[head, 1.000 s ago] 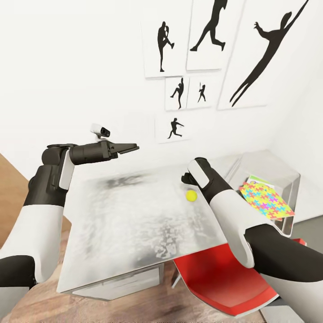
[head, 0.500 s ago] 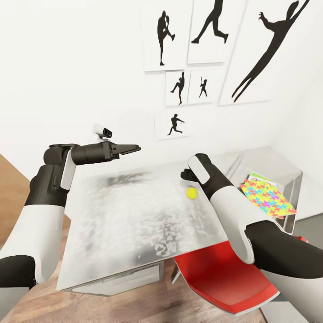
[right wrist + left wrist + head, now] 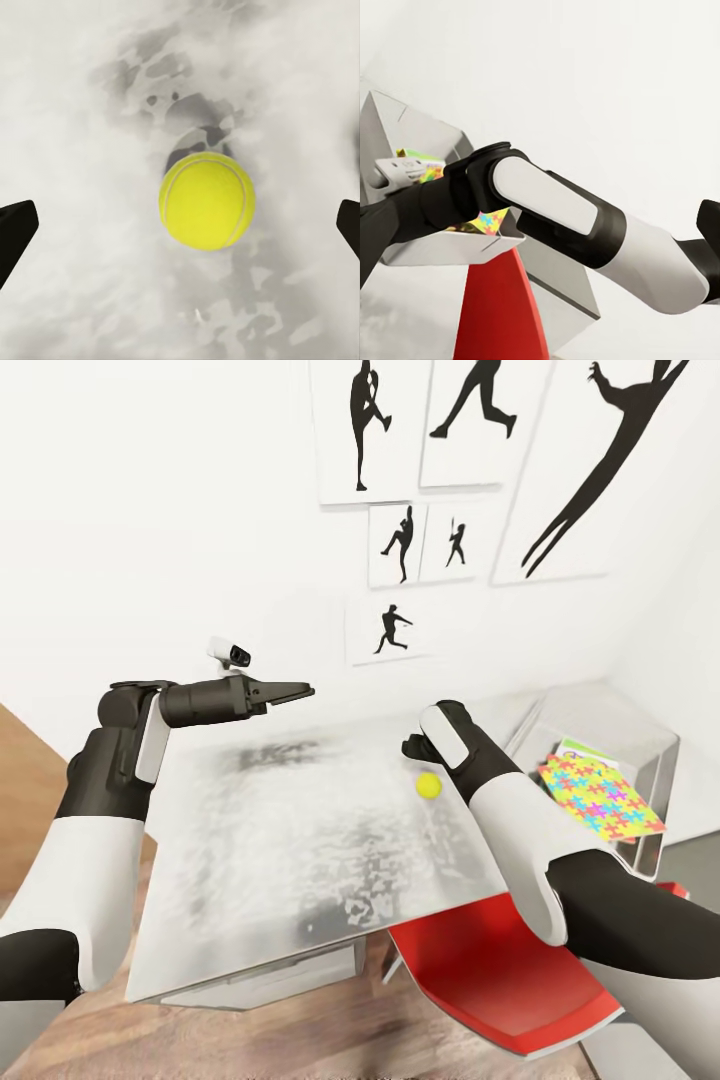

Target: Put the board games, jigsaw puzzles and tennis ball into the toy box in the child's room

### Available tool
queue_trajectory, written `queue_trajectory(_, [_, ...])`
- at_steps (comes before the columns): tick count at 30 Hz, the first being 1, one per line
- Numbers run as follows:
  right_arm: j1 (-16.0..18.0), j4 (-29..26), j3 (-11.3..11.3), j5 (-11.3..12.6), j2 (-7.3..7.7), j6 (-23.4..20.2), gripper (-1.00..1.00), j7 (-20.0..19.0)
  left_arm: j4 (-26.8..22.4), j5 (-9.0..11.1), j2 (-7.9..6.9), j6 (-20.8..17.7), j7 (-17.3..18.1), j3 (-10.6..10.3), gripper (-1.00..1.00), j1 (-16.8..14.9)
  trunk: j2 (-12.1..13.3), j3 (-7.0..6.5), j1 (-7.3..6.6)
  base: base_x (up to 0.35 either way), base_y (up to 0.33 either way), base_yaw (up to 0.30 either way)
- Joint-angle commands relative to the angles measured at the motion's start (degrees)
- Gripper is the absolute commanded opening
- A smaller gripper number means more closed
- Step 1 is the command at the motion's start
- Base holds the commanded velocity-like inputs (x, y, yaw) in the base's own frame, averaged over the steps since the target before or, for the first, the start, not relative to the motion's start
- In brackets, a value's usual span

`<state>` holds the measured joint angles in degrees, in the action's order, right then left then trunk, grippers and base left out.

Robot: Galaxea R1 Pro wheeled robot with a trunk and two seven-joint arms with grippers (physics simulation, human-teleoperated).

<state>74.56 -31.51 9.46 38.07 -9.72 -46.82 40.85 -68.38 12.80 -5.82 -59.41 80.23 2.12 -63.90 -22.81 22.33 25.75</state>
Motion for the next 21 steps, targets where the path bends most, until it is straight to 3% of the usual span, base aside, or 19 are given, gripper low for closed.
queue_trajectory(1, [0.06,-0.04,0.30,0.60,0.04,-0.08,1.00,0.55,0.00,0.12,0.00,-0.59,0.10,-0.01,1.00,-0.05,-0.11,0.19,0.03,0.000,0.000,0.000])
queue_trajectory(21, [0.06,-0.04,0.30,0.51,0.14,0.17,1.00,0.55,0.00,0.12,0.06,-0.59,0.10,-0.10,1.00,-0.02,-0.11,2.09,0.03,0.000,0.000,0.000])
